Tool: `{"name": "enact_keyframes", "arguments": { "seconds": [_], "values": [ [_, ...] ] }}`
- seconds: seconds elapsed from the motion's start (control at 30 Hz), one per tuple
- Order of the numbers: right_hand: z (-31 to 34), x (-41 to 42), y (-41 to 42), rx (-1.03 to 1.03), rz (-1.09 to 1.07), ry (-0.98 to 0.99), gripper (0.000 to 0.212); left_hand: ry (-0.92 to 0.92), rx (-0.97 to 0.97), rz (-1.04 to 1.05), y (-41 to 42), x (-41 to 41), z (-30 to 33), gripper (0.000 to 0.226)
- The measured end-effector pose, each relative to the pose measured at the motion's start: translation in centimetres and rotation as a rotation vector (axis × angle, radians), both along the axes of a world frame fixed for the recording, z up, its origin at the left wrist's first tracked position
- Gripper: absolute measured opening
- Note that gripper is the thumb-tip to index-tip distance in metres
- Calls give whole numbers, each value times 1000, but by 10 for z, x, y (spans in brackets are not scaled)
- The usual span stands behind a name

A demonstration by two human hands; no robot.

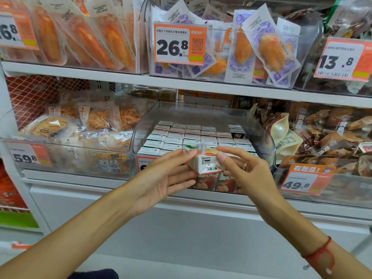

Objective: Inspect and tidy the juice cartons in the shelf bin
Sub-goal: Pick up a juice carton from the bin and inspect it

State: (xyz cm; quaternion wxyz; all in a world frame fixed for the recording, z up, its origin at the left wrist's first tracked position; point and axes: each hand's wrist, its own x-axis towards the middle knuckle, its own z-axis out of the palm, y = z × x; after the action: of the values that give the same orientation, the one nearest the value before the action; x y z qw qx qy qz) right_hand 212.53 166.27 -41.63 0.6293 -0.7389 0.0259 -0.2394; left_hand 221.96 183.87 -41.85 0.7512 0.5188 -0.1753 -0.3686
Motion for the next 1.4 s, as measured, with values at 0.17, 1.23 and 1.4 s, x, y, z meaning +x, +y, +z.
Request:
{"name": "enact_keyframes", "arguments": {
  "seconds": [0.17, 1.23, 1.4],
  "values": [
    [-3, 6, -1, 86, -72, 123, 38, 230, -7, 10, -3, -2, 2, 66],
    [-10, 4, 5, -953, -220, -289, 50, 180, -111, 117, -10, -7, -5, 59],
    [-10, 5, 7, -787, -63, -187, 31, 27, -75, 196, -12, -7, -9, 50]
  ]
}}
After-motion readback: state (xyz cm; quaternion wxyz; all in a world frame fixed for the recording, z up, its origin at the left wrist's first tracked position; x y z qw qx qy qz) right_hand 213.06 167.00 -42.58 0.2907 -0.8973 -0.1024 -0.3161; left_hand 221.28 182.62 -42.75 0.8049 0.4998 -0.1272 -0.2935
